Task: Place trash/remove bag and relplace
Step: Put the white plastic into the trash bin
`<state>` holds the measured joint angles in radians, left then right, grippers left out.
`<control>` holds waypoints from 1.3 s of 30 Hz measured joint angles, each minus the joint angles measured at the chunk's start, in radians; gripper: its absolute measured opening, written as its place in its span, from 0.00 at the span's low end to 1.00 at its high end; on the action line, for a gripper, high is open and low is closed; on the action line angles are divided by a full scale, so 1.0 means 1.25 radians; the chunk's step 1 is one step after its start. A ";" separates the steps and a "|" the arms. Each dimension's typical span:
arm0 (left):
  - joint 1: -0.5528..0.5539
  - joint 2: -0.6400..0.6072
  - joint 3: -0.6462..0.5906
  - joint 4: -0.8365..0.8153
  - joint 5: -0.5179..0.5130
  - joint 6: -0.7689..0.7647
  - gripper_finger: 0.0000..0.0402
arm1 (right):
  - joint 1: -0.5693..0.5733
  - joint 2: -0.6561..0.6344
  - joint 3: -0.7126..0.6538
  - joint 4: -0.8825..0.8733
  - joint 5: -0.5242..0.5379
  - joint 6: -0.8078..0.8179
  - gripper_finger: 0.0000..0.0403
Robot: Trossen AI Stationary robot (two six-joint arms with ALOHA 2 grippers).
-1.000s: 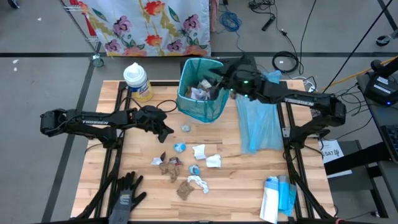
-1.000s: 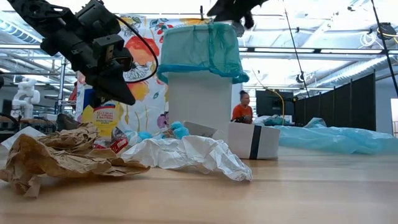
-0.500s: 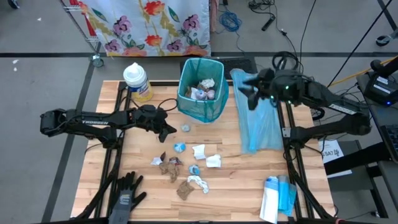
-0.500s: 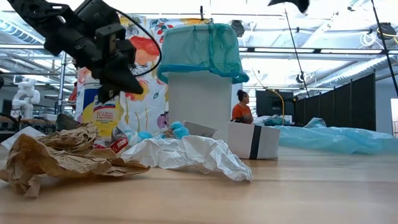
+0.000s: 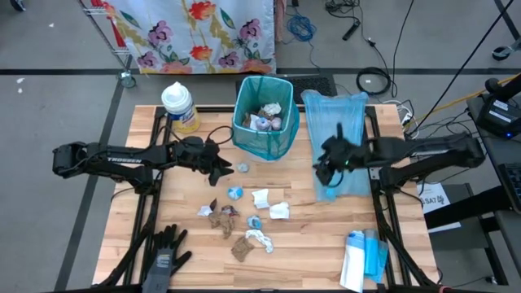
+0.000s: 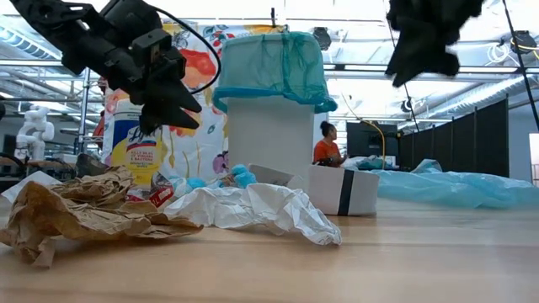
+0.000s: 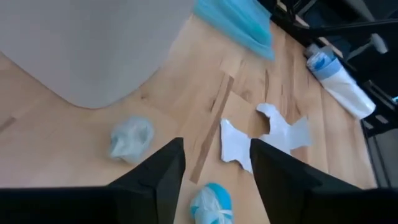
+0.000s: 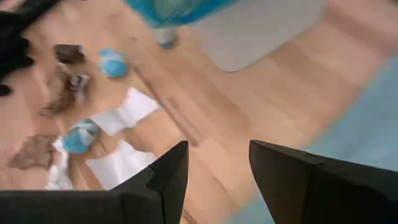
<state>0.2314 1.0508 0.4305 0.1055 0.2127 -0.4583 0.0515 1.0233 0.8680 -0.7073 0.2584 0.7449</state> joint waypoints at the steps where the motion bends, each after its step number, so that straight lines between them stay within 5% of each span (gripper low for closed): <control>1: -0.006 0.000 0.000 0.000 -0.018 0.004 0.46 | 0.011 0.000 -0.042 0.065 0.000 0.009 0.40; 7: -0.085 0.033 0.000 0.048 -0.222 0.064 0.46 | 0.041 0.000 -0.243 0.370 -0.002 0.073 0.40; 14: -0.157 0.159 0.000 0.134 -0.387 0.156 0.46 | 0.041 -0.001 -0.290 0.432 0.000 0.064 0.40; 28: -0.159 0.463 0.093 0.260 -0.456 0.112 0.46 | 0.040 -0.001 -0.290 0.468 -0.001 -0.062 0.40; 33: -0.162 0.553 0.127 0.254 -0.489 -0.016 0.45 | 0.040 -0.001 -0.290 0.467 -0.002 -0.070 0.40; 39: -0.188 0.563 0.136 0.227 -0.524 -0.085 0.23 | 0.040 -0.001 -0.290 0.467 -0.004 -0.081 0.40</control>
<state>-0.0036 1.7546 0.6003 0.3887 -0.4419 -0.5652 0.1020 1.0225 0.5049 -0.1234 0.2539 0.6435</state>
